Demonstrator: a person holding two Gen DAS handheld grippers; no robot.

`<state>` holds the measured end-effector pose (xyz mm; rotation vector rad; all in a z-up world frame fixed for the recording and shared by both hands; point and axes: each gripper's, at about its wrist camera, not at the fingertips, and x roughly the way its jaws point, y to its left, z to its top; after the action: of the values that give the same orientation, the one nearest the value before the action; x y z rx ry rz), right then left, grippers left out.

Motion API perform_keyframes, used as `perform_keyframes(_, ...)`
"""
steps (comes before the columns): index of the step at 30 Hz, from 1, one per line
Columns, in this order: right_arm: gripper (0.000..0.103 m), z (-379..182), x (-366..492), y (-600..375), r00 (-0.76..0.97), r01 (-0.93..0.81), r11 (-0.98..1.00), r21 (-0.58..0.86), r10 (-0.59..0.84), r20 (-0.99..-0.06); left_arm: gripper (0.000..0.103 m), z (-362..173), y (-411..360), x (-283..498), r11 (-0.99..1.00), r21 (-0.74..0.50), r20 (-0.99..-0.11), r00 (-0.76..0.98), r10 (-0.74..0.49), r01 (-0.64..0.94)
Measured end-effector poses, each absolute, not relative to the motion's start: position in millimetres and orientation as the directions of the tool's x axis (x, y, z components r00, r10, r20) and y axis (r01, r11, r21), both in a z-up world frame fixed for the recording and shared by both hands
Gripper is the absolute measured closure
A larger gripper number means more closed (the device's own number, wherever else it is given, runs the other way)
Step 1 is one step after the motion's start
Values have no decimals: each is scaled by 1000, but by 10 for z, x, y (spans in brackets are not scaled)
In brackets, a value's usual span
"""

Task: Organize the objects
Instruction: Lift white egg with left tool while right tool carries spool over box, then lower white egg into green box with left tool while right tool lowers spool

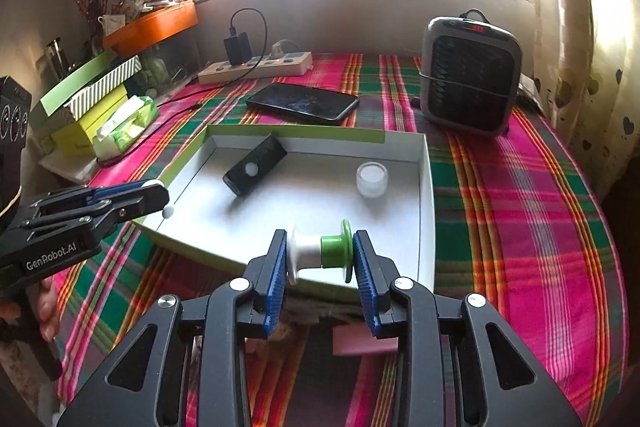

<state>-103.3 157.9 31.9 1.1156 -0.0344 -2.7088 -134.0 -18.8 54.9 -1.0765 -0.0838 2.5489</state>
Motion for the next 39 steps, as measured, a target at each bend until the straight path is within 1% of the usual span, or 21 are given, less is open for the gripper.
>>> perform_keyframes(15, 69, 333, -1500, 1481, -672, 218, -972, 82, -210, -710, 83, 515, -231, -1733, -940, -194, -690, -642, 335, -281)
perform_keyframes(30, 69, 73, -2039, 1365, -608, 226, -972, 70, -197, -769, 83, 419, -150, -2218, -947, -177, -717, -624, 312, -270)
perform_keyframes(39, 69, 70, -2144, 1278, -618, 256, -966, 26, -184, -764, 83, 298, -103, -2367, -949, -171, -739, -603, 302, -265)
